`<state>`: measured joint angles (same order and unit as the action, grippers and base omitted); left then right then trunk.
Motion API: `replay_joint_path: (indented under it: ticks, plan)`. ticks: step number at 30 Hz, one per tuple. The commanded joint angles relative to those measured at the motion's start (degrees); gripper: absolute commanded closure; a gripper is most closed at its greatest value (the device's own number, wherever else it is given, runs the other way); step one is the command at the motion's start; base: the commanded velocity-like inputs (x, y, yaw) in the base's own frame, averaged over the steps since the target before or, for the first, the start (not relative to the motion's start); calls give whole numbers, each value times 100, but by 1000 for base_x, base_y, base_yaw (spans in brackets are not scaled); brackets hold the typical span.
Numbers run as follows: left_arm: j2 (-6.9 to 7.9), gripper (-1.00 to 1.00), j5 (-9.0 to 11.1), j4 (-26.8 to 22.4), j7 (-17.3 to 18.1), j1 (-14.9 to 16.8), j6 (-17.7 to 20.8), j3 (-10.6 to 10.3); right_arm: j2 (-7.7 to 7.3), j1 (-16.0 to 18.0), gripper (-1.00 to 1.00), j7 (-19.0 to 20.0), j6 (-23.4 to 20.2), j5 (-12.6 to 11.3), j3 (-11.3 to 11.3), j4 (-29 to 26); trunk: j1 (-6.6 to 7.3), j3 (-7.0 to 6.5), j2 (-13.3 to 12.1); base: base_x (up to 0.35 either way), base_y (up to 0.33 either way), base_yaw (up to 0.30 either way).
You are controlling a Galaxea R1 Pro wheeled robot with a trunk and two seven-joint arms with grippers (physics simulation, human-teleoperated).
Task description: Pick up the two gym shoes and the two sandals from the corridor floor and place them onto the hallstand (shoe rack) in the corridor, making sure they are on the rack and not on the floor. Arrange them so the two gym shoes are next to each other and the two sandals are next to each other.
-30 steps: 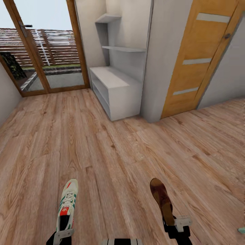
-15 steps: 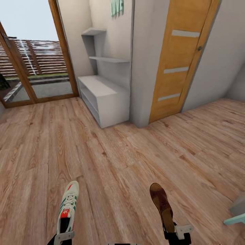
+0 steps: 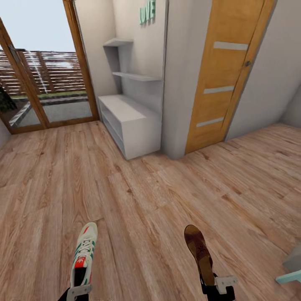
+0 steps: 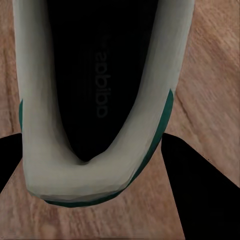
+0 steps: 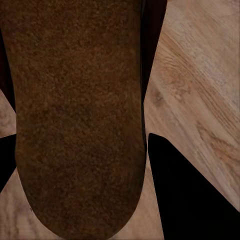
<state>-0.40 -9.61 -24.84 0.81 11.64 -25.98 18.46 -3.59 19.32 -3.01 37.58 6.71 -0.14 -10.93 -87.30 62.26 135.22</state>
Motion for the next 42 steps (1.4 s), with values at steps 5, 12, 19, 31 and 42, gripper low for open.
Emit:
replay_joint_path:
  ticks: [5, 12, 19, 31, 42]
  plan:
    - [-4, 100, -57, 6, 7, 5, -21, 42, -2, 1, 100, -24, 13, 41, -3, 3, 111, -86, -200, 0, 0, 267]
    - [-11, 100, -66, -1, 7, 4, -21, 35, -2, 1, 100, -24, 13, 41, -4, 3, 111, -92, -200, 0, 0, 276]
    - [-6, 100, -41, 3, 6, -1, -163, 41, -2, 1, 100, -24, 13, 41, -4, 3, 111, -112, -200, 0, 0, 277]
    - [4, 100, -33, 90, 7, -3, -258, 58, -2, 1, 100, -24, 13, 41, 0, 3, 111, -150, -200, 194, 84, 277]
    - [5, 100, -32, 95, 7, -51, -259, 67, -2, 1, 100, -24, 13, 41, 5, 3, 111, -190, -200, 279, 197, 275]
